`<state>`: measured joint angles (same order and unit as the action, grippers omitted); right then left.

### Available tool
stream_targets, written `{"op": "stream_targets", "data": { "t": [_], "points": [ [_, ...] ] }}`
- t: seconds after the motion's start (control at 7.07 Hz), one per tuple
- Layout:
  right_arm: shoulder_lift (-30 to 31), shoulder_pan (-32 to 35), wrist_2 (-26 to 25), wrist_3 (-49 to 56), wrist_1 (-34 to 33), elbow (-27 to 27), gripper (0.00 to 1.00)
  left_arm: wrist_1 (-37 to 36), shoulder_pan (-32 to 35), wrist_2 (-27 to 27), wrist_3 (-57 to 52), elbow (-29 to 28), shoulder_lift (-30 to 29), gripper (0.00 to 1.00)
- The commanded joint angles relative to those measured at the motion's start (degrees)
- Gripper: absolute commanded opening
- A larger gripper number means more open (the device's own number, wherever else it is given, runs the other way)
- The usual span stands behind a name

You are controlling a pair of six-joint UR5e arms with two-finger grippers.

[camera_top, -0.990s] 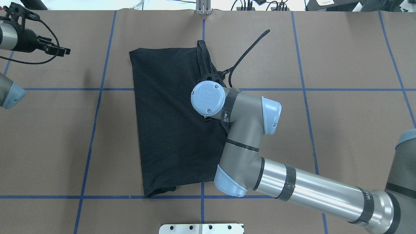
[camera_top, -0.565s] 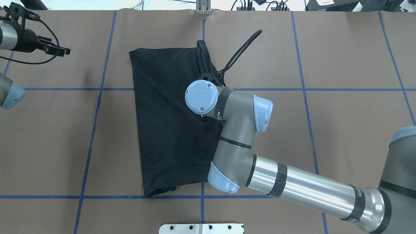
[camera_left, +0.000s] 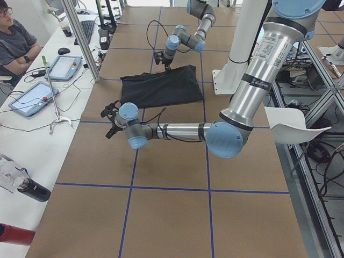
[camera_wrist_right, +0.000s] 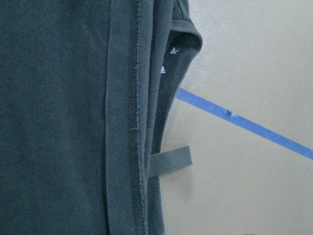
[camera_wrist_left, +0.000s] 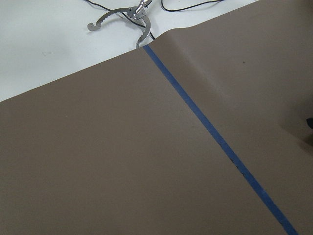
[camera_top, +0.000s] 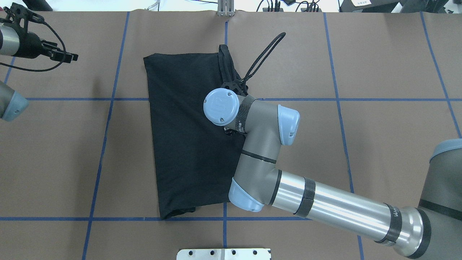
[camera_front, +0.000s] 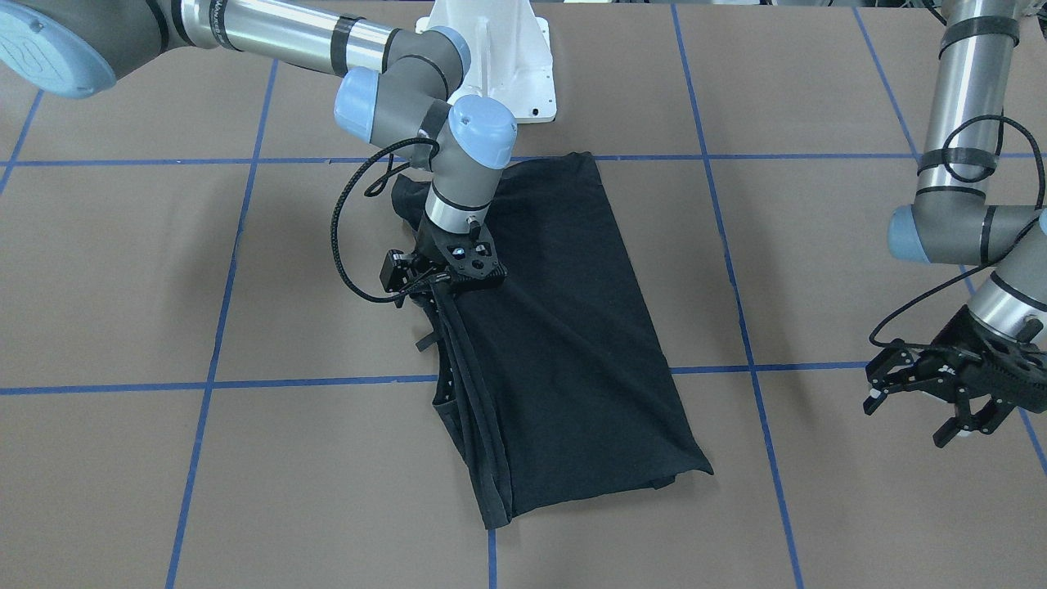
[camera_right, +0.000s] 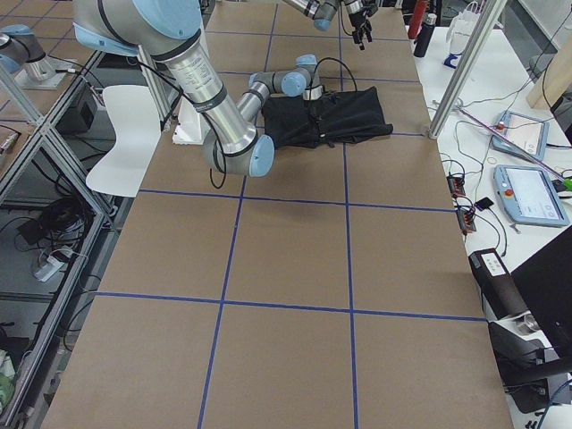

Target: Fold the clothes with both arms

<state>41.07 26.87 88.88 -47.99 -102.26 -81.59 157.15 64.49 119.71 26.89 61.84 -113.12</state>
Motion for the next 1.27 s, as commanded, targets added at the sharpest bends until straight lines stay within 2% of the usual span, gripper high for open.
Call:
{"op": "stream_targets", "data": {
  "t": [0.0, 0.14, 0.42, 0.71, 1.13],
  "points": [
    [0.15, 2.38, 1.56, 2.46, -1.62, -0.41, 0.92, 0.0, 0.02, 0.0, 0.0, -0.14, 0.0, 1.0],
    [1.81, 4.31, 2.69, 3.68, -1.62, -0.67, 0.92, 0.0, -0.07, 0.0, 0.0, -0.14, 0.0, 1.0],
    [7.25, 5.99, 2.61, 6.67, -1.71, -5.39, 0.92, 0.0, -0.07, 0.0, 0.0, -0.14, -0.09, 1.0],
    [3.61, 6.88, 4.62, 6.69, -3.38, -6.47, 0.93, 0.0, -0.07, 0.0, -0.09, -0.23, -0.09, 1.0],
    [-1.59, 6.97, 4.9, 4.59, -2.59, -4.29, 0.99, 0.0, -0.07, 0.09, -0.09, -0.23, -0.09, 1.0]
  ]
}}
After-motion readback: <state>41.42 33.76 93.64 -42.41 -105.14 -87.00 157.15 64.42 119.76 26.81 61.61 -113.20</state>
